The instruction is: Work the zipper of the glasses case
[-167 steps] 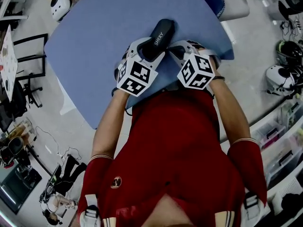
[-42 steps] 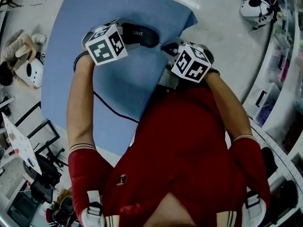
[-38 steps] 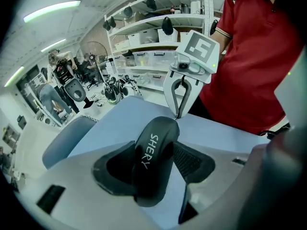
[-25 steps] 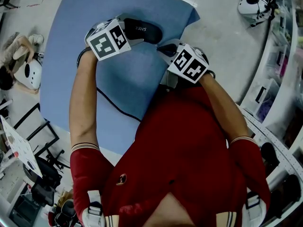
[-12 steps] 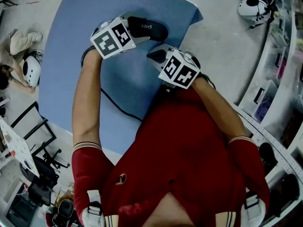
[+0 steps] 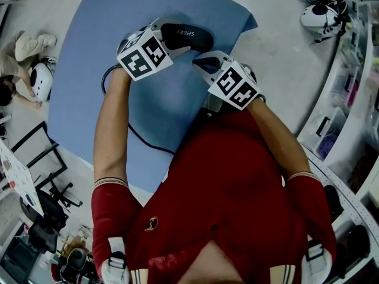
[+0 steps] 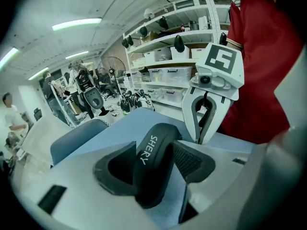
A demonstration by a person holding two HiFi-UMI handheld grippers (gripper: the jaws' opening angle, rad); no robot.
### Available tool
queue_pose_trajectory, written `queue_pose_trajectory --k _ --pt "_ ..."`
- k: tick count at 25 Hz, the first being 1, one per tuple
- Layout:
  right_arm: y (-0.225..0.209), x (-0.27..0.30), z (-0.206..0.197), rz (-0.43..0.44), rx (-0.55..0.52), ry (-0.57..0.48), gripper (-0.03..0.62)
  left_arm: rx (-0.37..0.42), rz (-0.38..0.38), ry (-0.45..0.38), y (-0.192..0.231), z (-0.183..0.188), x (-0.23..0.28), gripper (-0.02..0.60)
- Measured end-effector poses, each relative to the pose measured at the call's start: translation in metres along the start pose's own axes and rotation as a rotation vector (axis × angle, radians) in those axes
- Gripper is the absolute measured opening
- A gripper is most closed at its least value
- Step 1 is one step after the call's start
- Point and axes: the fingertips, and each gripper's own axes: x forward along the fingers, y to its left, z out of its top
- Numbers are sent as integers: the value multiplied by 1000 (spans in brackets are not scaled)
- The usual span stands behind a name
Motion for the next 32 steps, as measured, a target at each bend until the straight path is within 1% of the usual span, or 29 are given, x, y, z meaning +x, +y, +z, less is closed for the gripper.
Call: queue_pose_trajectory --k 2,5,11,13,17,19,22,27,32 --pt "-2 -4 1 -3 3 -22 -3 -30 47 -32 1 5 -9 235" --pt "-5 -10 5 -3 0 -61 -3 -83 127 -102 4 15 -20 235" --pt "-11 -21 27 -7 -22 -156 -3 -198 297 -236 5 30 -45 218" --pt "-13 -25 34 -8 -25 -185 -3 -240 356 -276 5 34 -54 196" --pt "-17 -32 48 -11 -21 -247 -3 -324 492 -351 7 37 -77 111" --pt "-22 -37 52 -14 -17 -283 -3 -358 553 -376 6 38 -84 80" --pt "-27 -46 61 -9 -6 -339 -3 -408 618 -404 4 40 -91 48" --pt "-36 -61 80 24 -2 -436 -3 -473 728 -442 -1 47 -99 19" --pt "-36 -71 103 80 -6 -530 -3 -563 836 -488 -7 44 -107 8"
